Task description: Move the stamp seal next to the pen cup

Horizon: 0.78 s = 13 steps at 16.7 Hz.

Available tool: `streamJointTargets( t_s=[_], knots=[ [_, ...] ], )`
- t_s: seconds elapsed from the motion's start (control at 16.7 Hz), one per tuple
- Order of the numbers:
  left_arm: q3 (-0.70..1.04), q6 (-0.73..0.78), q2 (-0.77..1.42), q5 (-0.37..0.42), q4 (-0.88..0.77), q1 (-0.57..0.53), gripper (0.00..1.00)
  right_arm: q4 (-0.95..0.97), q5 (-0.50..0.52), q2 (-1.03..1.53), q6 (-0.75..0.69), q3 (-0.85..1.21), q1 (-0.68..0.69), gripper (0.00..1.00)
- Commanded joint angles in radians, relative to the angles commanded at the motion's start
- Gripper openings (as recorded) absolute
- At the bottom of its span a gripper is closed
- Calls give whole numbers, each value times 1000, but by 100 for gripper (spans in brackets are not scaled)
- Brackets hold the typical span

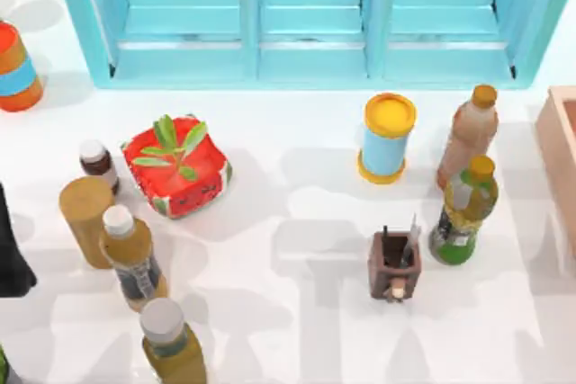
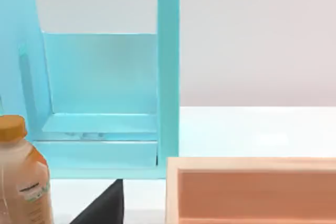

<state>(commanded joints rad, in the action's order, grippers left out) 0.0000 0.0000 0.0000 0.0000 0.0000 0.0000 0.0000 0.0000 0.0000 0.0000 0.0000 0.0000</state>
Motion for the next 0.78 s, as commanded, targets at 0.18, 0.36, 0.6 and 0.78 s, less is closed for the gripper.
streamJointTargets(
  t_s=[0.18,0.36,0.6,0.78],
  knots=[
    [10,2,10,0,-10,2,100,0,0,0,0,0,0,100],
    [104,18,104,1,-93,15,100,0,0,0,0,0,0,100],
    [362,60,379,4,-298,47,100,0,0,0,0,0,0,100],
    [612,97,680,5,-496,79,100,0,0,0,0,0,0,100]
  ],
)
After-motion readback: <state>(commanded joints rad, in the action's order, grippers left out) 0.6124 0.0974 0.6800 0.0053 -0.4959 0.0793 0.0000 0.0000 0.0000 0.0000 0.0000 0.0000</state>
